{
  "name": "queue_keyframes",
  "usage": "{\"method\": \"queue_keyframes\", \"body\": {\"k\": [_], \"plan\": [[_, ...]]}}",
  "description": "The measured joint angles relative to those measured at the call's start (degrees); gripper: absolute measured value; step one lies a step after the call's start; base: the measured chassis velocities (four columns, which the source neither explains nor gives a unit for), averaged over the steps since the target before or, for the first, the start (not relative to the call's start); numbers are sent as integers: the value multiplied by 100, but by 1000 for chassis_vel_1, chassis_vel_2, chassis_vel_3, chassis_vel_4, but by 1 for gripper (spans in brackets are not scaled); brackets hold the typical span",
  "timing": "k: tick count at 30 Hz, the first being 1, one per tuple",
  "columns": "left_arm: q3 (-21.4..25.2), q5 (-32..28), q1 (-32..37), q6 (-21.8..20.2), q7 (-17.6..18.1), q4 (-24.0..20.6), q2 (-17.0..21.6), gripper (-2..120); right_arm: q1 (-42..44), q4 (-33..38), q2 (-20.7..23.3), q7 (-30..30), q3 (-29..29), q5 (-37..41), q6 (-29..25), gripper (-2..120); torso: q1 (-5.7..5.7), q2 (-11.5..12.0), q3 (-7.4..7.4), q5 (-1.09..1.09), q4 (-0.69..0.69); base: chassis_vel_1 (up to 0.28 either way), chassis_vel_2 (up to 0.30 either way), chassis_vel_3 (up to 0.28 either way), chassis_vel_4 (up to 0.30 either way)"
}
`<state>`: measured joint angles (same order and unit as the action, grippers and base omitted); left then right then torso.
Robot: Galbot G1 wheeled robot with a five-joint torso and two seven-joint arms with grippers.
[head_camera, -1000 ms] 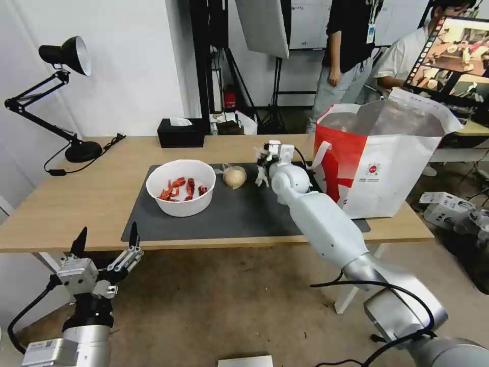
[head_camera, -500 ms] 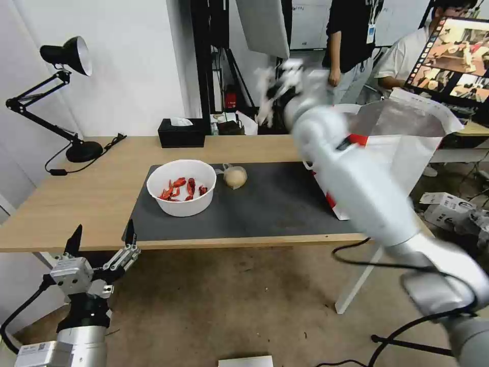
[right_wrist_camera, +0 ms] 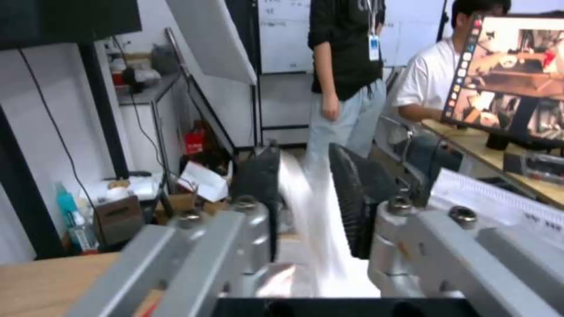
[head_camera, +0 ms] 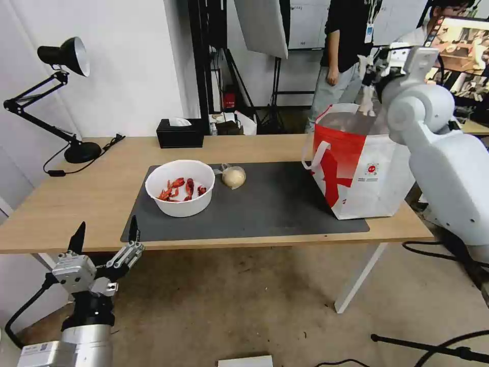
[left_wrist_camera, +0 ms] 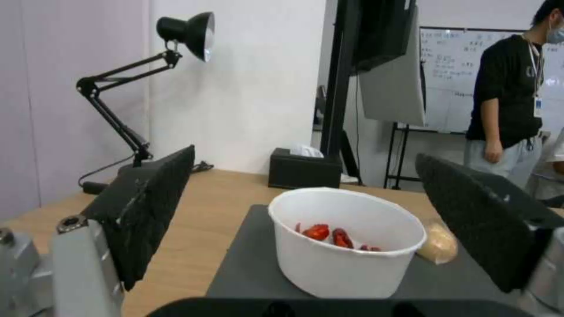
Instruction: Pick up the trash from the table and place it into the takeout bag.
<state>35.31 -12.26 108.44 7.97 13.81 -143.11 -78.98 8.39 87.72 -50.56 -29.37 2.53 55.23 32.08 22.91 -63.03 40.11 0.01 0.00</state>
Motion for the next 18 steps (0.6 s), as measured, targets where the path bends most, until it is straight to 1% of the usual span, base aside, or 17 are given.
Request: {"method": "queue_keyframes", "body": {"k": [1,2,5,6,9,10,13,14,16,17,18], "plan": [[1,5,5,0,6,-11,1,100,23,9,-13,-36,24,6,18,32,0,0,0,0,0,0,0,0,0],[1,5,5,0,6,-11,1,100,23,9,-13,-36,24,6,18,32,0,0,0,0,0,0,0,0,0],[46,6,30,1,40,-14,-2,100,74,56,-47,-155,74,13,72,46,0,0,0,0,0,0,0,0,0],[46,6,30,1,40,-14,-2,100,74,56,-47,-155,74,13,72,46,0,0,0,0,0,0,0,0,0],[82,6,61,4,62,-16,-18,100,165,300,-24,-234,104,91,69,61,1,0,0,-1,1,0,0,0,0],[82,6,61,4,62,-16,-18,100,165,300,-24,-234,104,91,69,61,1,0,0,-1,1,0,0,0,0],[88,9,105,5,71,-16,-45,100,526,1123,237,-235,186,451,-1,76,0,0,0,-3,2,0,0,0,0],[88,9,105,5,71,-16,-45,100,526,1123,237,-235,186,451,-1,76,0,0,0,-3,2,0,0,0,0],[71,10,130,5,82,-16,-56,100,1025,1832,540,-136,344,696,-93,85,0,0,0,-2,1,0,0,0,0],[58,12,137,5,84,-16,-58,100,1432,2264,735,-35,504,791,-170,91,0,0,0,-2,0,0,0,0,0],[58,12,137,5,84,-16,-58,100,1432,2264,735,-35,504,791,-170,91,0,0,0,-2,0,0,0,0,0]]}}
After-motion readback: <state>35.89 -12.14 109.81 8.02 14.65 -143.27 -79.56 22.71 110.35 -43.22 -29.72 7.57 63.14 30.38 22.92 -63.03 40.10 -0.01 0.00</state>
